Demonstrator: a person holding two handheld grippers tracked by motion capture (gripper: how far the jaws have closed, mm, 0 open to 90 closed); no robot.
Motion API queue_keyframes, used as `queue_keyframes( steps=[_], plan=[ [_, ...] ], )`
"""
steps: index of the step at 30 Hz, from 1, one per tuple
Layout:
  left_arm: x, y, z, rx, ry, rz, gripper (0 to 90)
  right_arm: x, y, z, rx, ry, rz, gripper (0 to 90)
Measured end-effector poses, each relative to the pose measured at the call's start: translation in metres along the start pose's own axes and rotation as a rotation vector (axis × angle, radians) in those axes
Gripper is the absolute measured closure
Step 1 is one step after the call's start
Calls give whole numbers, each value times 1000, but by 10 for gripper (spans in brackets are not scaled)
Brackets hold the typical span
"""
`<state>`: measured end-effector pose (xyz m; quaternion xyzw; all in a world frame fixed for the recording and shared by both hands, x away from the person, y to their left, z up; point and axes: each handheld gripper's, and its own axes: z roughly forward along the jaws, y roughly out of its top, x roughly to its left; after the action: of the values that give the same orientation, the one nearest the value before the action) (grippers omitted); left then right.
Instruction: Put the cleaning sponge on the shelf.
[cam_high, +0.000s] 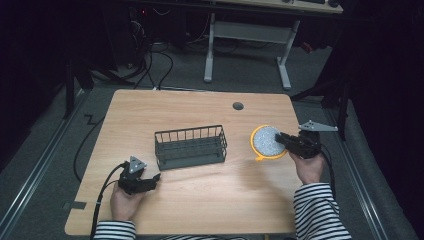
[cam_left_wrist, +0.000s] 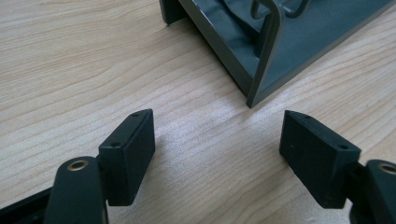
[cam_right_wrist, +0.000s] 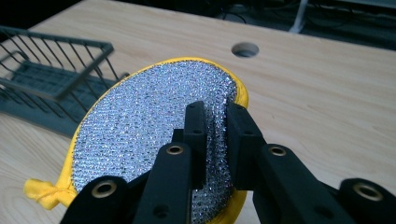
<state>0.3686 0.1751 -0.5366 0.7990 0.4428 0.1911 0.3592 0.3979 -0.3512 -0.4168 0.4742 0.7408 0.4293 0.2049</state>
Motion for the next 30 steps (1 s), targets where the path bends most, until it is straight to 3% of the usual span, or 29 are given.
queue_keyframes(
  steps=[6, 16, 30],
  plan=[
    [0, 0, 0, -1, 1, 0, 270, 10, 16, -4, -30, 39, -24, 802],
    [0, 0, 0, 1, -1, -1, 266, 30, 42, 7, -57, 107, -65, 801],
    [0, 0, 0, 2, -2, -2, 263, 54, 73, 15, -76, 158, -121, 801]
  ],
)
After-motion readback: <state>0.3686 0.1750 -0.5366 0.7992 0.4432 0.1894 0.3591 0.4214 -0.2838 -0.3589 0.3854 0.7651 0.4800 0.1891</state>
